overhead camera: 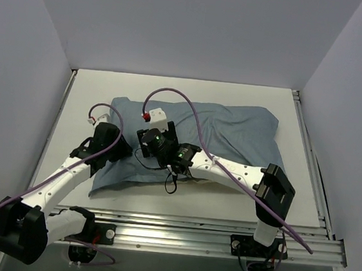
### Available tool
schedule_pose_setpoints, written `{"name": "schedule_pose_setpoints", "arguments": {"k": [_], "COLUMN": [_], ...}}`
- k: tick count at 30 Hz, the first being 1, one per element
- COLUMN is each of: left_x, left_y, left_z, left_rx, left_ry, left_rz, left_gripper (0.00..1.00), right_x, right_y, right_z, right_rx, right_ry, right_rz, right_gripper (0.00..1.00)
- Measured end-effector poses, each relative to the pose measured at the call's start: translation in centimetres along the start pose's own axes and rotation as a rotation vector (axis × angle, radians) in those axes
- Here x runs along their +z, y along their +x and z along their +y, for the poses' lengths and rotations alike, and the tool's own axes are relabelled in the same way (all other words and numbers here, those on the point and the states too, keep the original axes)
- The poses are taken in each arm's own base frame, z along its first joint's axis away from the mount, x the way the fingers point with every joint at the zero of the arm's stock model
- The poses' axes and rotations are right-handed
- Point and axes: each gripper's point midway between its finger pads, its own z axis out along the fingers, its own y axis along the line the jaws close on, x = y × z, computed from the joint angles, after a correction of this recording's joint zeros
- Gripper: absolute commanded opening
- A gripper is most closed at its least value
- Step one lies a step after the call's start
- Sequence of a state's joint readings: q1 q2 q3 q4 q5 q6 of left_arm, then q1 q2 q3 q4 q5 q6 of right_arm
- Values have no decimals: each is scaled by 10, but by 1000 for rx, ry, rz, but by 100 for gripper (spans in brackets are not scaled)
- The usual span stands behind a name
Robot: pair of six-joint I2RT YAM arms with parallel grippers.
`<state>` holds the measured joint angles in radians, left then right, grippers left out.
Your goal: Remove the pillowcase from the pillow
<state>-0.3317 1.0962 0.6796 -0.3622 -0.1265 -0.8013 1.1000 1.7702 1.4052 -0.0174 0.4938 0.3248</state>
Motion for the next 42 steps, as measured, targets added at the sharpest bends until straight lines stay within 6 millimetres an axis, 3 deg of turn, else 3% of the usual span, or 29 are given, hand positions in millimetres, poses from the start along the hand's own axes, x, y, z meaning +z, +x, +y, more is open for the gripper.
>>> {"name": "schedule_pose_setpoints", "arguments": {"k": [2, 4, 5, 8, 12, 20, 25, 27, 29, 31, 33, 35, 40, 42], "left_x": [4, 8, 10, 13, 13, 9, 2, -1, -5, -13, -25, -43, -82, -83], "left_y": [1, 2, 3, 3, 2, 2, 2, 2, 1, -1, -5, -10, -23, -24], "left_z": [-1, -1, -1, -4, -12, -22, -34, -37, -38, -39, -44, -62, -121, -136], "left_rx": [-16, -34, -42, -61, -74, -80, -78, -65, -45, -8, 37, 98, 209, 240], "left_ry": [5, 6, 7, 22, 54, 104, 154, 168, 169, 161, 151, 170, 254, 249], "left_rz": [-1, 1, 3, 7, 7, 19, 38, 45, 47, 50, 38, 17, -65, -84], "left_gripper": [35, 24, 21, 9, 2, 2, 3, 7, 21, 47, 66, 84, 88, 88], "right_x": [3, 7, 8, 6, -5, -34, -45, -45, -43, -41, -40, -37, -32, -31], "right_y": [10, 21, 26, 35, 35, 39, 43, 43, 46, 51, 55, 56, 58, 58], "right_z": [-9, -23, -31, -54, -87, -168, -205, -206, -202, -199, -198, -195, -189, -187], "right_rx": [-3, -3, 2, 31, 111, 256, 347, 356, 346, 333, 317, 307, 286, 282], "right_ry": [41, 88, 109, 159, 204, 331, 358, 332, 296, 277, 274, 269, 260, 256], "right_rz": [11, 21, 26, 34, 20, 19, 31, 36, 47, 60, 68, 70, 71, 68], "right_gripper": [46, 33, 20, 1, 0, 0, 0, 0, 0, 0, 0, 0, 0, 0]}}
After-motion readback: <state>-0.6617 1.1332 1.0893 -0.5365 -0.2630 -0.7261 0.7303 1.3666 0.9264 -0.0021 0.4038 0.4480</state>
